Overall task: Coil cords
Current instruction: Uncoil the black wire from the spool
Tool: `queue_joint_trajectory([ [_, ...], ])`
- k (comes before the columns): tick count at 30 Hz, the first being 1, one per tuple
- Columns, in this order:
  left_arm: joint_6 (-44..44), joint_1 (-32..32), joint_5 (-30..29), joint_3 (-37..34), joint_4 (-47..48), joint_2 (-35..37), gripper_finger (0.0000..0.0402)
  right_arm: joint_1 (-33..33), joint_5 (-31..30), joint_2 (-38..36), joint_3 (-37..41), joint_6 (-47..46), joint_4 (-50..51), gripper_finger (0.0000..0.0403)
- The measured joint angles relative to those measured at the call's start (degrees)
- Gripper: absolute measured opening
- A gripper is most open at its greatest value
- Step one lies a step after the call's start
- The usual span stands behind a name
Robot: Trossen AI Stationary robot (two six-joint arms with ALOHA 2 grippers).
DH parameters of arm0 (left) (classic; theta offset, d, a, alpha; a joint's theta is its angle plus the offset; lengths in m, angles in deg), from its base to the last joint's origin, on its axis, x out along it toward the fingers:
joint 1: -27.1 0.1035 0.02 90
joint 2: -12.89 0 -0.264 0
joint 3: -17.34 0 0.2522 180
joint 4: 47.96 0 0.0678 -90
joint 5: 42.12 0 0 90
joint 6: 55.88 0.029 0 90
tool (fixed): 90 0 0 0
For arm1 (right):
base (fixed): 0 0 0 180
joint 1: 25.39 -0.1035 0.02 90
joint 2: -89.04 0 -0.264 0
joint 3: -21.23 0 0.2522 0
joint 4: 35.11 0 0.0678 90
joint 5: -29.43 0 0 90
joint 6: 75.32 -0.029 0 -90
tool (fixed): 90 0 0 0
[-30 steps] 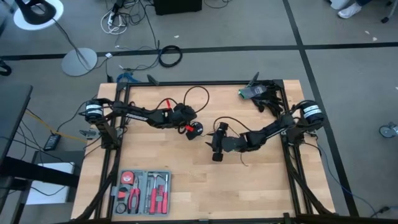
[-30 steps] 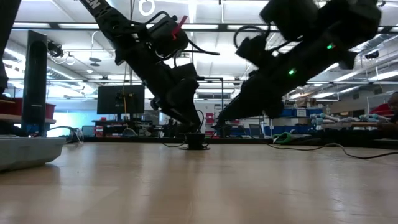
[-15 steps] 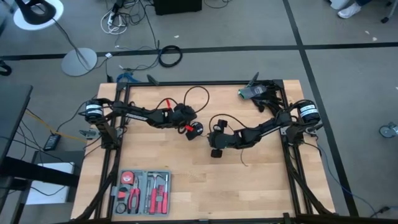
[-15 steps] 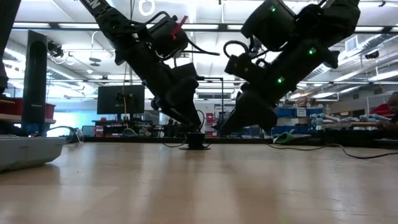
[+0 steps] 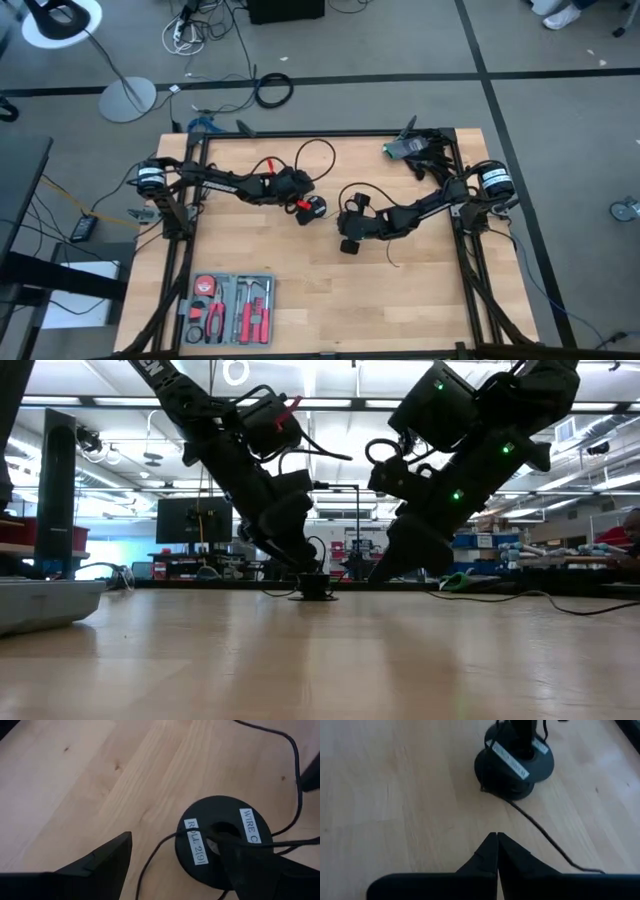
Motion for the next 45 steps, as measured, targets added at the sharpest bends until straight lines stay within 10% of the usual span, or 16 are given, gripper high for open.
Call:
queue_joint_trajectory([
  [27, -0.21, 0.07, 2.81, 0.02, -3.1, -2.6, 0.03, 3.76, 1.95, 0.04, -2.47, 21.62, -1.26, 0.0137],
  [45, 0.15, 0.07, 3.06, 0.48, -4.59, -3.98, 0.03, 2.01, 7.19, 0.04, -2.45, 15.18, 0.5, 0.0087],
])
